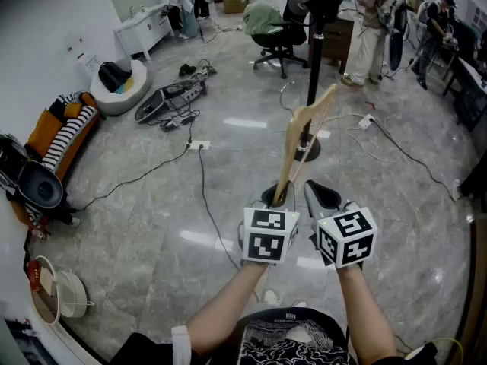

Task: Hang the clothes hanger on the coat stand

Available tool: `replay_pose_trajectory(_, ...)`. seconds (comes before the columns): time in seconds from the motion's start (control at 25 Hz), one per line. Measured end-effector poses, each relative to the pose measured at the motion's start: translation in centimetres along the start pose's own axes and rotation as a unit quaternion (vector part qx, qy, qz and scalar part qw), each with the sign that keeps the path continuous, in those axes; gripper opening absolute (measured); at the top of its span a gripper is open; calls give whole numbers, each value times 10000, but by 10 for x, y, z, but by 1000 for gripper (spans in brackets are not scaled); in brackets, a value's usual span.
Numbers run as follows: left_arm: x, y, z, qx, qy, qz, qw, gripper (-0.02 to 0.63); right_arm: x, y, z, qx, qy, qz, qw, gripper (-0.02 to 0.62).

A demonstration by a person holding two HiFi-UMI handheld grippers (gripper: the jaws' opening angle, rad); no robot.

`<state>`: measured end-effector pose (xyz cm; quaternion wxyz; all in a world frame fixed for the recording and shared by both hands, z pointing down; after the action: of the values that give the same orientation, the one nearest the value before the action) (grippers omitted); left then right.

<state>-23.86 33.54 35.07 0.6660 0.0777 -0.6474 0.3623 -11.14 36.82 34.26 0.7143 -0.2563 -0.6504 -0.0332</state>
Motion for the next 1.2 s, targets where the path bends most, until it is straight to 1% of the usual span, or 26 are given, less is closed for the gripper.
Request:
replay_pose_trajectory(0.4, -3, -11, 8, -8, 14, 28, 10000, 18, -1, -11, -7, 17, -135, 3, 9999, 0)
replay_pose_trajectory(0.68, -8, -32, 7, -120, -7, 88, 9999, 18, 1, -24, -28, -82, -242, -2, 9997, 0)
replay_pose_trajectory(1.0, -12, -81, 4, -455, -4, 196, 9988, 18, 8, -51, -78, -374, -286, 13, 9989, 0)
replay_pose_trajectory(1.2, -27, -115, -4, -653, 126, 215, 9976, 18, -2, -62, -120, -544, -210, -34, 9983, 0)
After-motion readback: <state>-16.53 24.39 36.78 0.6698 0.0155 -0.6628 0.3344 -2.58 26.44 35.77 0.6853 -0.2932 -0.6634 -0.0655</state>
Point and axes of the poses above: the fingertips, and each gripper's own axes: y backward along the fingers, z to its left, x out of its underside, the point moved 9 cm from there along y, backward along the fingers, and after that the axes turned 5 degrees about y, right-handed, at the moved point
